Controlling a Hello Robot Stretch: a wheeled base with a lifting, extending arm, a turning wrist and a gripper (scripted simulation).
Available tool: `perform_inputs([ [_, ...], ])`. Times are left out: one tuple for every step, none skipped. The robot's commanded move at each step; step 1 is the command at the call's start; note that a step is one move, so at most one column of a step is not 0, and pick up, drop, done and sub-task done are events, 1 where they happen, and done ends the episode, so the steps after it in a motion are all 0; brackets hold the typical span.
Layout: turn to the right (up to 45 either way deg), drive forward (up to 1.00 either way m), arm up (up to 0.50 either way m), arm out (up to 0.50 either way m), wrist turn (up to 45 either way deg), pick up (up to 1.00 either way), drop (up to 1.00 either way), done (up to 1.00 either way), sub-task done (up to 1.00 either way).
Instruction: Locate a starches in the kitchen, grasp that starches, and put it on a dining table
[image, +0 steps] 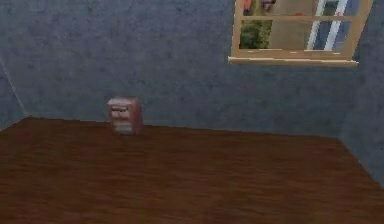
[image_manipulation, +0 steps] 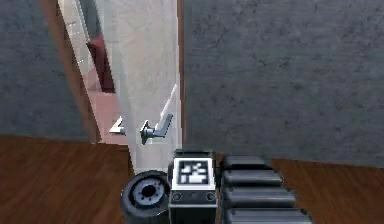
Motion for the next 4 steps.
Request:
perform_inputs([
  [6.0,0.0,0.0,0.0,0.0,0.0,0.0,0.0,0.0],
  [0.0,0.5,0.0,0.0,0.0,0.0,0.0,0.0,0.0],
  [45.0,0.0,0.0,0.0,0.0,0.0,0.0,0.0,0.0],
  [0.0,0.55,0.0,0.0,0.0,0.0,0.0,0.0,0.0],
])
